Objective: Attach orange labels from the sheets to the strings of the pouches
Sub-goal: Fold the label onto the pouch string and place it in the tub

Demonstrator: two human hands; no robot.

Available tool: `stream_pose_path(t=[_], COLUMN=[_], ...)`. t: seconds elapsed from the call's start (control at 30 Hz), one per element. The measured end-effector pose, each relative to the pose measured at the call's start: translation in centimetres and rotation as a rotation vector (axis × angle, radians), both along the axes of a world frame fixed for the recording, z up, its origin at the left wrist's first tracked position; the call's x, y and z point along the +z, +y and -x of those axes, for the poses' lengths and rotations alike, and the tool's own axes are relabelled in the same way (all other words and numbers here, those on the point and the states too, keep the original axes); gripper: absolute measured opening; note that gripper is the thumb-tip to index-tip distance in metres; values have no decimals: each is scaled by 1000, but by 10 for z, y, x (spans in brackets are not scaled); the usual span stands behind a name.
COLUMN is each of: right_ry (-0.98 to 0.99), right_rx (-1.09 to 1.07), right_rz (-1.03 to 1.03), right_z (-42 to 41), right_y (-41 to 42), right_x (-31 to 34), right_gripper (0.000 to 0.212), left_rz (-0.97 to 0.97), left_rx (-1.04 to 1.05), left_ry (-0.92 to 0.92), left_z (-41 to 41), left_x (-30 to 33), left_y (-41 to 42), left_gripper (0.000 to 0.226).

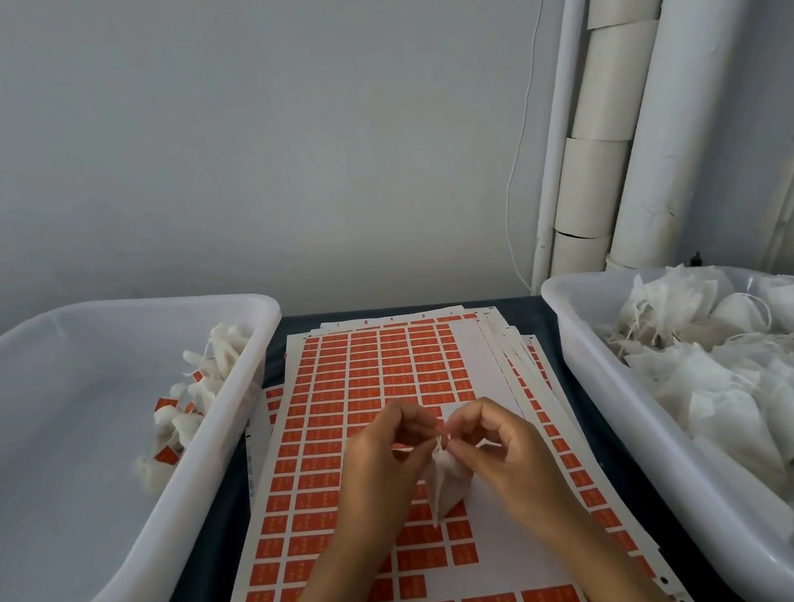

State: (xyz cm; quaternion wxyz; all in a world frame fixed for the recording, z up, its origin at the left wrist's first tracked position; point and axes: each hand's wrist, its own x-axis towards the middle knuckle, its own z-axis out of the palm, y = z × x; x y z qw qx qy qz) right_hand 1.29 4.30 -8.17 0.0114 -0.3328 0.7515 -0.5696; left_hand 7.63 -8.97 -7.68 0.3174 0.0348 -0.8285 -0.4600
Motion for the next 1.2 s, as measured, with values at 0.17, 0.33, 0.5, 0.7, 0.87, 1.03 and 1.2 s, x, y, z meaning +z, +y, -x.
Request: stream_pose_path(t=[0.17, 0.33, 0.5, 0.7, 0.87, 1.03, 1.2], right_ry=[76, 211, 218, 134, 9, -10, 3], right_rx=[-2, -1, 23, 23, -45, -51, -62], right_rz=[-29, -43, -100, -30, 120, 128, 106], right_z=[0, 2, 2, -1, 1, -1, -1], right_y=[0, 5, 8, 5, 5, 2, 2], right_x=[0, 4, 5, 4, 6, 4, 5], right_gripper=[25, 19, 31, 12, 14, 11, 10], left_rz=[-101, -216, -174, -147, -250, -4, -123], left_rx=[-4, -64, -147, -239, -422, -342, -250], left_ry=[13, -58, -102, -108, -211, -188, -122], left_z=[1, 3, 3, 1, -4, -1, 0], left_x=[-2, -4, -4, -1, -2, -6, -5], left_y=[-2, -7, -13, -11, -7, 1, 0], left_gripper=[36, 27, 29, 25, 15, 33, 27])
